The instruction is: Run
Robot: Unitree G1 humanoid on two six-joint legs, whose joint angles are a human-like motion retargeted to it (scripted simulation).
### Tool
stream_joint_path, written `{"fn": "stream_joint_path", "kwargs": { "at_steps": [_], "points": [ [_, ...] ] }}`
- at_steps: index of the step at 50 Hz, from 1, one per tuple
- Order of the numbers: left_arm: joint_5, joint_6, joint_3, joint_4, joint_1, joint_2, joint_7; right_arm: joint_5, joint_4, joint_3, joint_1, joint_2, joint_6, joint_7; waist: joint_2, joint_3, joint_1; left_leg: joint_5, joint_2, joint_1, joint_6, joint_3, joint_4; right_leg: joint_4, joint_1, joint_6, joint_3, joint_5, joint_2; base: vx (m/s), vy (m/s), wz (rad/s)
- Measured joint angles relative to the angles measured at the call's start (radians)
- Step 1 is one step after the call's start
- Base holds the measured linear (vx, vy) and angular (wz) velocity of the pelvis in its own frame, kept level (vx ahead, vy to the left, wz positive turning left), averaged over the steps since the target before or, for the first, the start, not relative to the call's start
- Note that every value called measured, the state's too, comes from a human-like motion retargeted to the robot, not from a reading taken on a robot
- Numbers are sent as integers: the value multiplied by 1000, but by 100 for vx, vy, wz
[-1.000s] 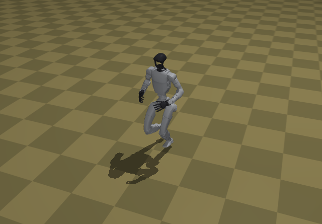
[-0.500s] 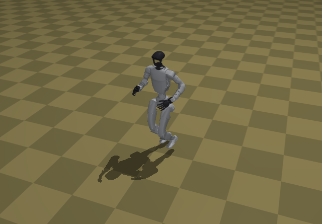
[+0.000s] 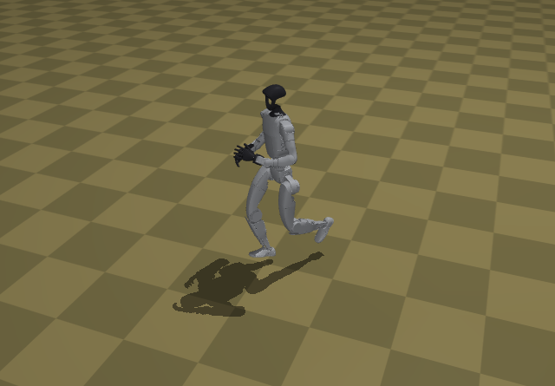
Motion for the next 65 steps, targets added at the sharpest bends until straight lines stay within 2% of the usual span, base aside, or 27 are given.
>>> {"fn": "stream_joint_path", "kwargs": {
  "at_steps": [3,5,6,9,11,13,16,19,20,23,25,28,30,32,35,37,40,42,44,48,50,53,55,57,60,62,65],
  "points": [
    [19,46,-14,62,104,-5,-25,-54,18,21,-116,15,0,-52,-4,32,80,-81,70,-108,64,10,306,219,53,-78,19,-133,11,-3,-3,-35],
    [30,76,12,114,187,5,-59,-92,30,37,-267,38,6,-95,-35,59,142,-200,78,-248,136,24,408,284,130,-90,52,-216,-7,-1,-1,-9],
    [20,78,47,116,243,23,-85,-91,21,45,-341,55,4,-113,-62,65,167,-239,55,-326,163,35,375,271,183,-73,77,-218,-25,0,0,0],
    [-37,62,148,92,434,82,-155,-56,-49,58,-470,96,-15,-128,-148,53,236,-279,-50,-494,195,82,86,209,353,32,134,-106,-103,7,4,17],
    [-83,46,199,80,544,108,-169,-33,-109,67,-492,112,-34,-108,-207,28,260,-227,-160,-538,174,111,-251,195,445,129,144,38,-186,6,6,51],
    [-121,42,230,76,612,110,-152,-23,-152,81,-497,124,-48,-85,-249,3,258,-167,-266,-537,163,117,-530,260,493,194,142,154,-266,-1,6,32],
    [-106,49,234,72,613,96,-102,-51,-169,106,-464,139,-53,-72,-279,-5,225,-215,-337,-561,223,120,-415,509,506,202,140,205,-363,-5,4,-24],
    [-27,76,206,92,458,78,-14,-108,-131,117,-389,148,-38,-81,-295,22,152,-363,-354,-539,288,116,-160,781,406,130,152,101,-427,-6,1,-52],
    [7,91,180,114,359,71,28,-123,-107,116,-360,147,-32,-85,-294,32,126,-411,-344,-518,288,106,-109,850,336,93,158,44,-431,-8,-1,-43],
    [27,100,103,124,120,40,94,-89,-54,107,-233,91,-34,-62,-266,18,19,-422,-353,-346,273,65,-196,842,90,25,164,-94,-432,-2,4,-45],
    [14,87,70,89,26,21,101,-39,-52,85,-133,39,-36,-37,-198,10,-25,-388,-295,-192,205,30,-282,669,-2,8,117,-116,-357,8,0,-90],
    [-27,31,15,28,-36,0,75,27,-34,34,16,-17,-28,-5,-78,-26,-55,-202,-160,-39,68,-9,-340,213,-38,37,36,-51,-174,8,-7,-79],
    [-42,-2,-20,-14,-48,-4,56,58,-23,-2,93,-36,-16,-4,-15,-61,-48,-74,-78,-21,2,-20,-277,-61,-32,60,17,16,-61,0,-8,-54],
    [-42,-16,-40,-40,-34,-5,58,61,-12,-8,115,-37,-14,-26,-1,-65,-33,-12,-37,-22,-10,-10,-114,-41,-48,48,22,9,-25,-6,-5,-38],
    [-43,7,-59,-32,23,-12,72,37,6,0,63,-32,-18,-92,5,-49,28,-53,46,-77,25,11,194,137,-34,-28,24,-72,4,-6,-5,-20],
    [-27,51,-47,16,91,-18,84,-9,24,20,-55,-15,-16,-155,-9,-17,88,-155,90,-161,88,22,370,279,0,-75,41,-178,3,0,0,0],
    [-20,92,31,75,220,-3,69,-67,56,59,-326,33,-11,-249,-69,28,165,-311,80,-370,194,49,444,341,102,-78,95,-284,-33,0,0,7],
    [-50,81,99,58,342,33,28,-55,8,68,-435,62,-24,-275,-118,28,213,-336,20,-493,221,73,303,288,208,-33,135,-246,-69,4,2,23],
    [-89,59,162,31,463,77,-15,-27,-56,79,-487,90,-40,-272,-175,11,251,-305,-64,-567,213,102,49,215,316,45,162,-128,-123,9,4,40],
    [-155,27,242,13,630,125,-43,7,-164,104,-491,127,-69,-211,-276,-47,277,-126,-265,-570,155,128,-587,207,447,201,162,151,-268,5,5,56],
    [-162,30,249,15,659,114,-27,1,-182,117,-477,137,-75,-190,-292,-62,268,-111,-313,-581,156,126,-639,318,466,224,148,216,-327,0,0,0],
    [-119,45,245,24,631,103,16,-44,-180,135,-430,150,-70,-169,-311,-65,222,-179,-363,-587,232,129,-456,558,455,204,136,214,-429,-4,4,-29],
    [-69,64,228,37,555,94,58,-86,-154,137,-383,155,-57,-176,-316,-48,176,-290,-374,-584,288,136,-265,722,412,156,136,138,-481,-5,1,-43],
    [-18,88,189,71,409,90,113,-116,-106,134,-327,150,-45,-194,-311,-31,119,-397,-349,-543,288,127,-148,835,308,84,134,17,-496,-9,-5,-35],
    [26,114,95,148,128,71,197,-109,-33,110,-234,105,-49,-198,-299,-36,15,-422,-358,-422,288,98,-209,862,53,7,145,-135,-518,-7,2,-16],
    [21,111,62,143,17,51,216,-68,-19,89,-146,54,-54,-176,-257,-42,-32,-420,-348,-277,276,75,-299,728,-55,-3,126,-180,-475,6,7,-71],
    [-13,68,17,94,-75,23,207,-3,-6,43,-3,-16,-57,-140,-131,-48,-55,-350,-214,-83,155,34,-361,342,-94,18,26,-141,-282,11,-4,-109]
  ]
}}
